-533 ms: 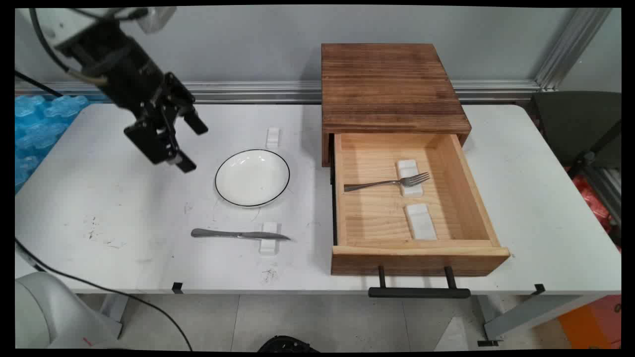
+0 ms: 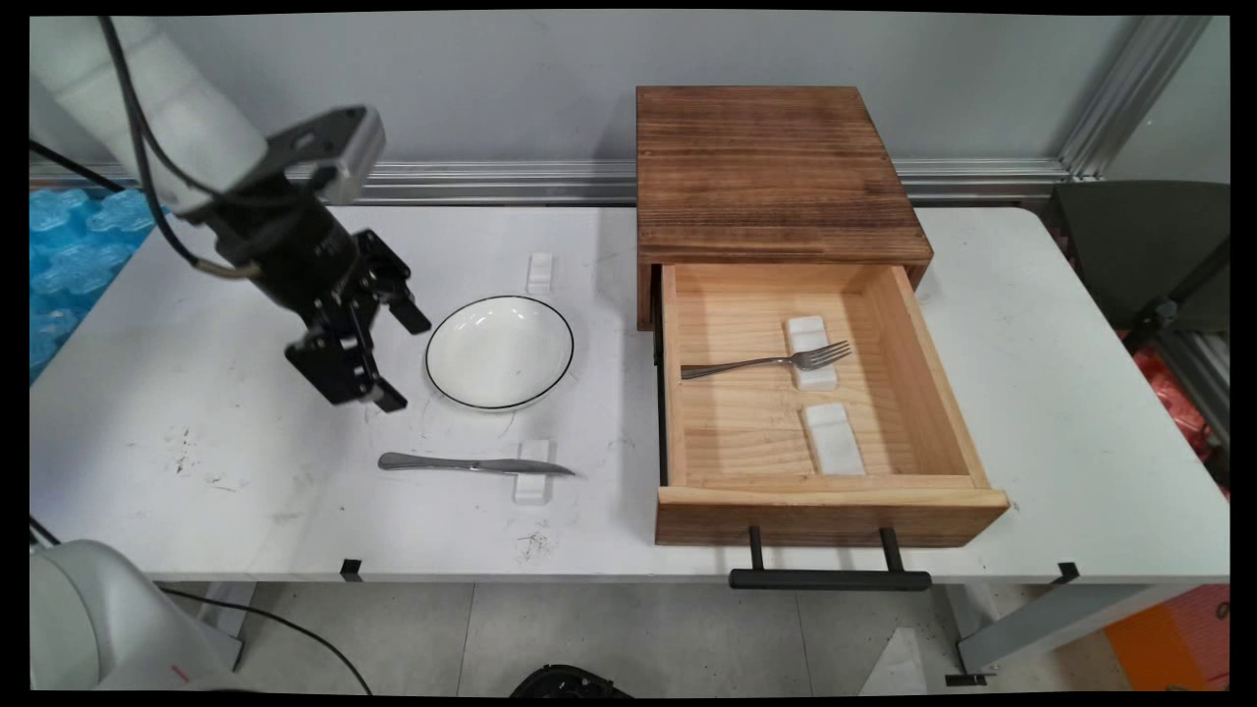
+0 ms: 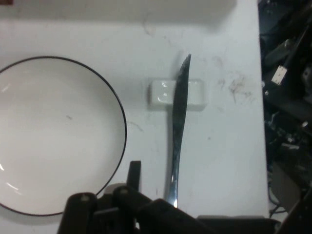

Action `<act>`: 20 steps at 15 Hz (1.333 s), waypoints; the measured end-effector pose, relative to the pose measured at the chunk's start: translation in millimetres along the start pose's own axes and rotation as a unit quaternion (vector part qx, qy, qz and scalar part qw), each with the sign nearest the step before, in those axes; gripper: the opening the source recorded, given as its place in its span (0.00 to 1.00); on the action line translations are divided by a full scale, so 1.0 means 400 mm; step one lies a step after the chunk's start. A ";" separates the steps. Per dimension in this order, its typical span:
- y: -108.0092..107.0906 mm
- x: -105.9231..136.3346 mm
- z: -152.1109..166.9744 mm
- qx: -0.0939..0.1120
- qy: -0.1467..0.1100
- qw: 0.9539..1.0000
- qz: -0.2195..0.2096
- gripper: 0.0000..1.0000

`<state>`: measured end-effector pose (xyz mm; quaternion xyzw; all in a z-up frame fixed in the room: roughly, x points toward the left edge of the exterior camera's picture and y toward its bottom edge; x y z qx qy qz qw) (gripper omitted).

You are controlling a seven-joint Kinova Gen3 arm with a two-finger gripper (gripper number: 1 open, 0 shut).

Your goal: Pick up the knife from the right of the white plate

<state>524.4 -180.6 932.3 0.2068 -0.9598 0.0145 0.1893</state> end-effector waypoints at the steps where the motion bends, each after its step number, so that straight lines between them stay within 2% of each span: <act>1: 0.001 -0.004 0.014 0.001 -0.002 1.000 0.002 1.00; 14: 0.019 -0.060 0.255 0.026 -0.047 0.998 0.034 1.00; 20: 0.022 -0.071 0.337 0.032 -0.057 0.997 0.043 1.00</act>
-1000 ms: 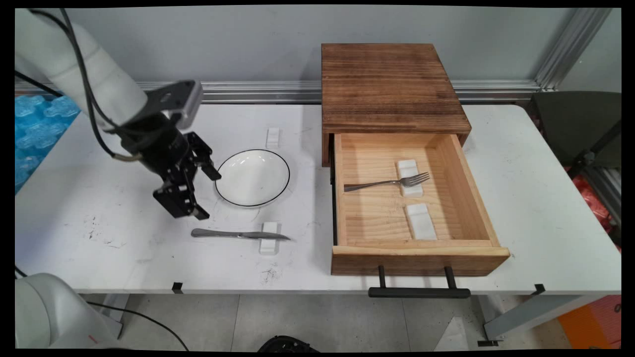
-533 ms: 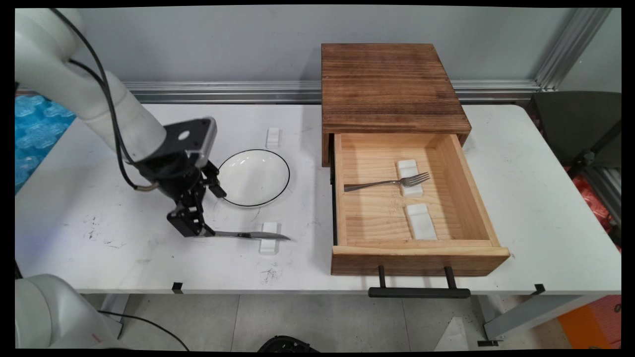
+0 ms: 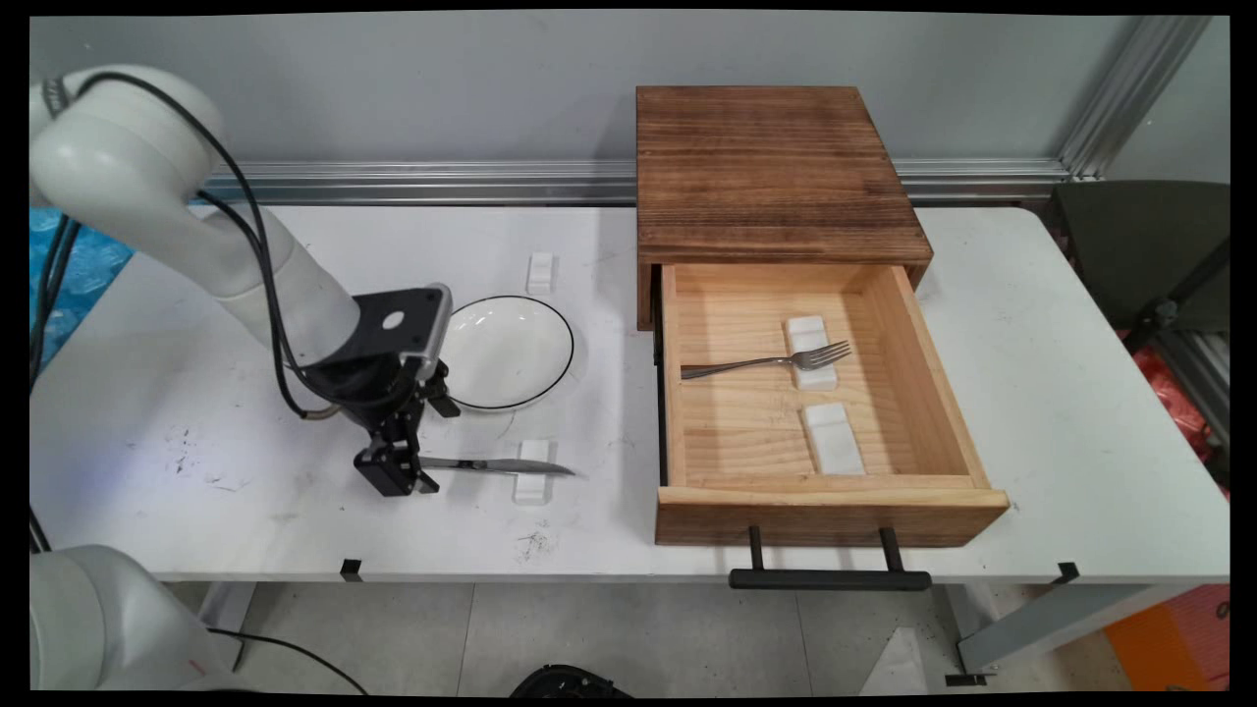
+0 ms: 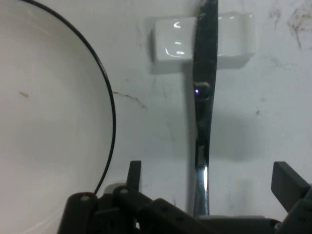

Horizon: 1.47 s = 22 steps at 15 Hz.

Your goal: Pick up the knife from the right of the white plate

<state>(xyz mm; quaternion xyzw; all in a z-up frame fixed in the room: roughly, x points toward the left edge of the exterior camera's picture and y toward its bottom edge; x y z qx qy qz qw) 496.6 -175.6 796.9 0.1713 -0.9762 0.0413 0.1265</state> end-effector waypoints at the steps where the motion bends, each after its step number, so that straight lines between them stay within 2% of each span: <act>1: 0.000 0.000 0.011 0.001 -0.001 1.000 0.001 1.00; 8: 0.000 0.005 0.060 0.001 -0.001 1.000 0.010 1.00; 19: -0.014 0.000 0.069 -0.006 0.004 1.000 0.024 1.00; 20: -0.015 0.000 0.069 -0.008 0.005 1.000 0.024 0.00; 22: -0.016 0.000 0.069 -0.012 0.007 1.000 0.025 0.00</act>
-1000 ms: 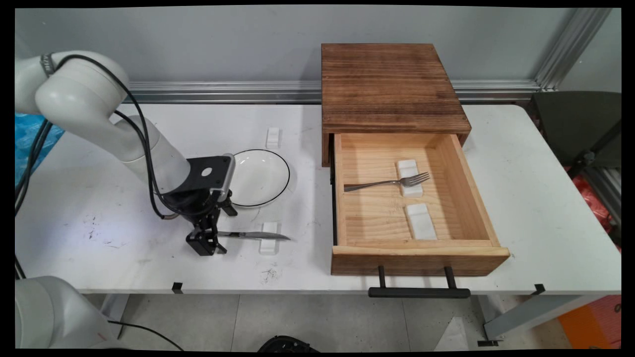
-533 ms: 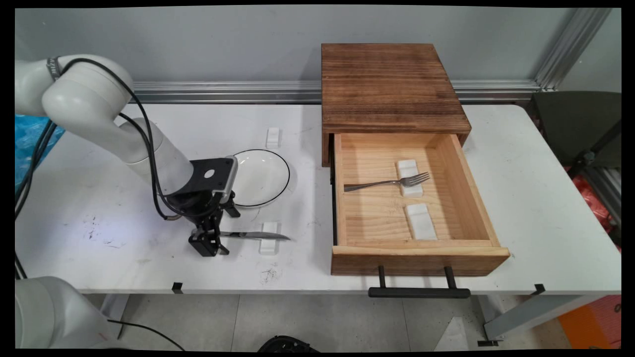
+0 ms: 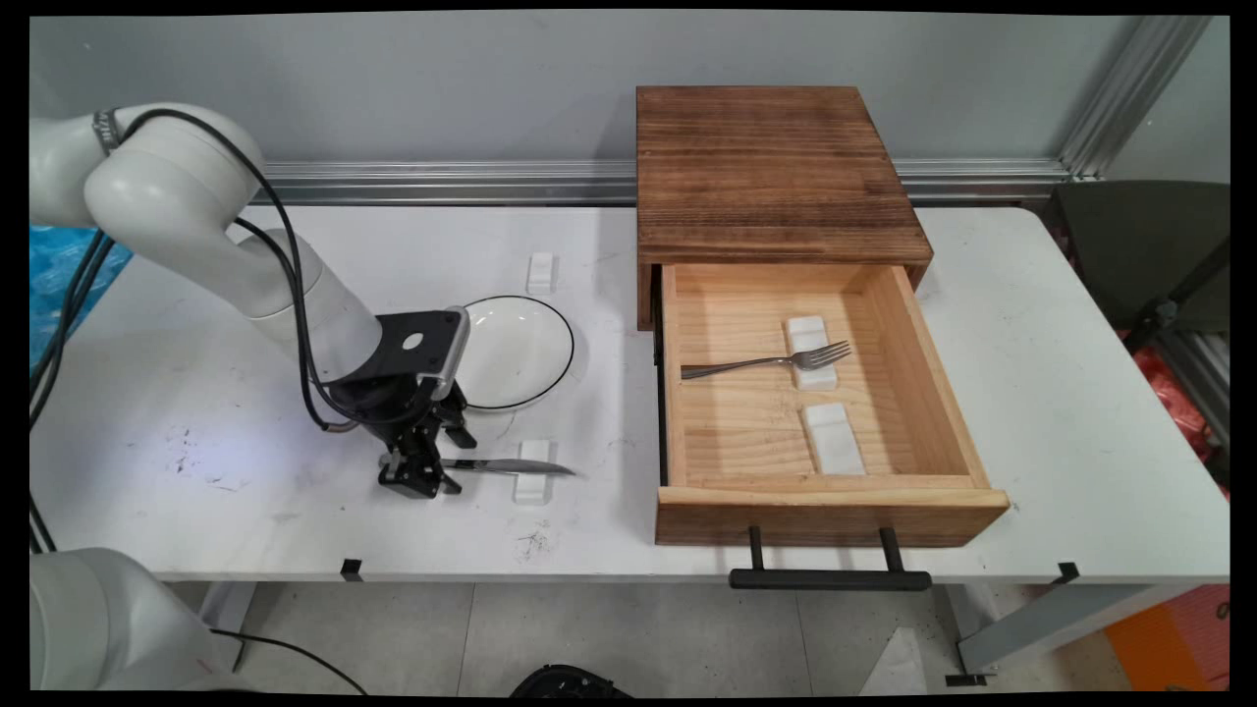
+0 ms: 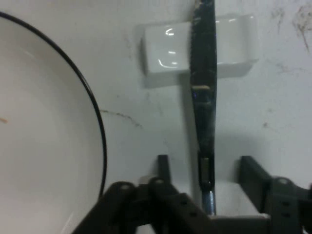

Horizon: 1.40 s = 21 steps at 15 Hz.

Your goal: Pick up the knife from the right of the white plate, then place the picked object into the drawer

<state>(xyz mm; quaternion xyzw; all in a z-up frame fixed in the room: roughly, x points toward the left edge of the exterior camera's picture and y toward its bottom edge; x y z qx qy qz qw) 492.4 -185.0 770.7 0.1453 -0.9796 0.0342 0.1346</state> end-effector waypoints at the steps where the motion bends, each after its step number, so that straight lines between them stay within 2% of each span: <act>1: 0.000 0.000 0.000 -0.001 0.001 1.000 0.000 0.00; 13: -0.013 -0.008 -0.014 -0.011 0.002 1.000 0.002 0.00; 21: -0.029 0.006 -0.092 -0.010 0.011 1.000 0.008 0.00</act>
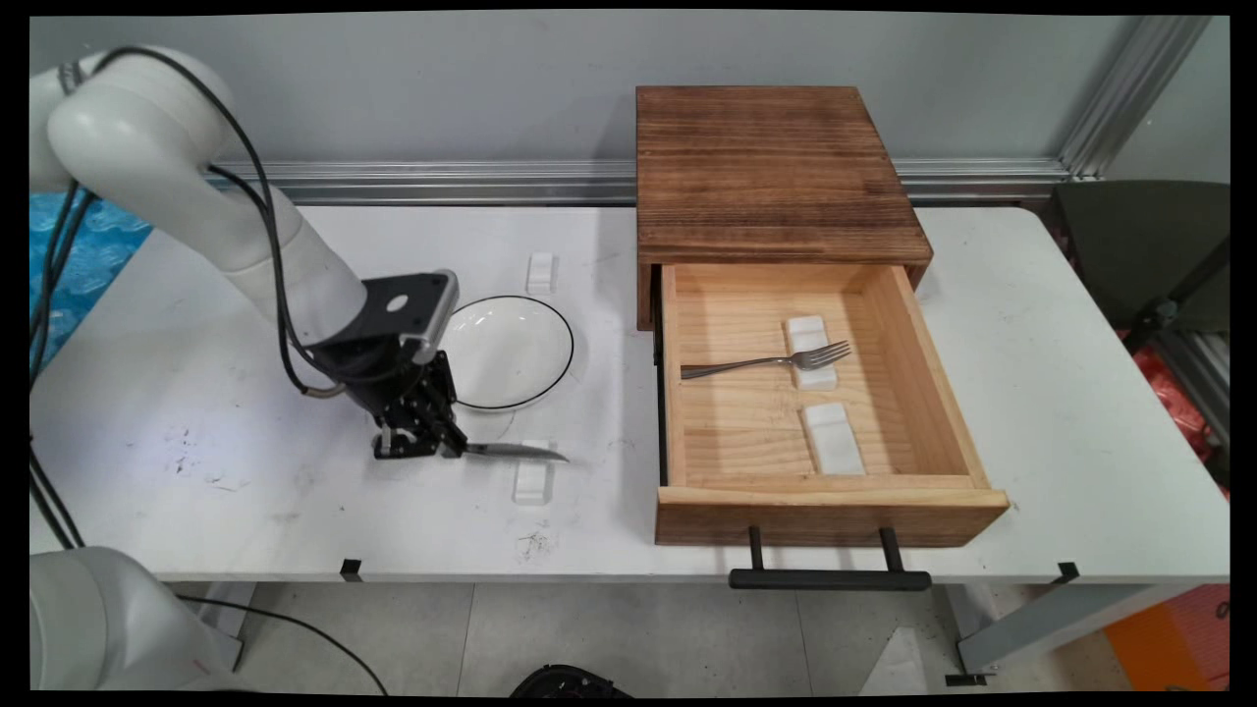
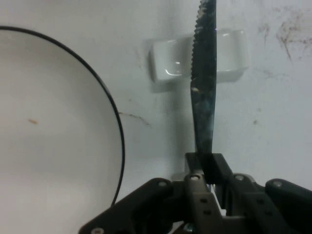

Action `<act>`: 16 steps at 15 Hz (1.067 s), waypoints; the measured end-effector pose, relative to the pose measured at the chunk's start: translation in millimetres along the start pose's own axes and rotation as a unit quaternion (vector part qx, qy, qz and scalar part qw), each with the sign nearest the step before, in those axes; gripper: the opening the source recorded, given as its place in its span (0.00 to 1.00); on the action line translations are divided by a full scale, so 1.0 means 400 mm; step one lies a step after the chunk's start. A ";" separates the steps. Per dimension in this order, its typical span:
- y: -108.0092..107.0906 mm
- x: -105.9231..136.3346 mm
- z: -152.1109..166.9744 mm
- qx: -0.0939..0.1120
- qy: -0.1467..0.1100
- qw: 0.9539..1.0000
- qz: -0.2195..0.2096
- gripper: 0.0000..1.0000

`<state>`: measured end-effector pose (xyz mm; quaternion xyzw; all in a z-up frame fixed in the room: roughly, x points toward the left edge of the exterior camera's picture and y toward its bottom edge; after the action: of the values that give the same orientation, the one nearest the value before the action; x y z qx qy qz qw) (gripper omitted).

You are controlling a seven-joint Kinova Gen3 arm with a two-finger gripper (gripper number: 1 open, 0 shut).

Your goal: Place the picked object into the drawer

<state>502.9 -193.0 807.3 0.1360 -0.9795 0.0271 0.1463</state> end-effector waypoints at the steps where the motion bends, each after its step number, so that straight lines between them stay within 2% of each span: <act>1: -0.001 0.001 -0.013 0.000 0.000 1.000 0.000 0.00; 9: -0.022 0.021 -0.137 0.005 0.000 1.000 0.002 0.00; 16: -0.042 0.108 -0.282 0.008 0.002 1.000 -0.002 0.00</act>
<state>499.3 -209.8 928.1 0.1387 -0.9788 0.0348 0.1469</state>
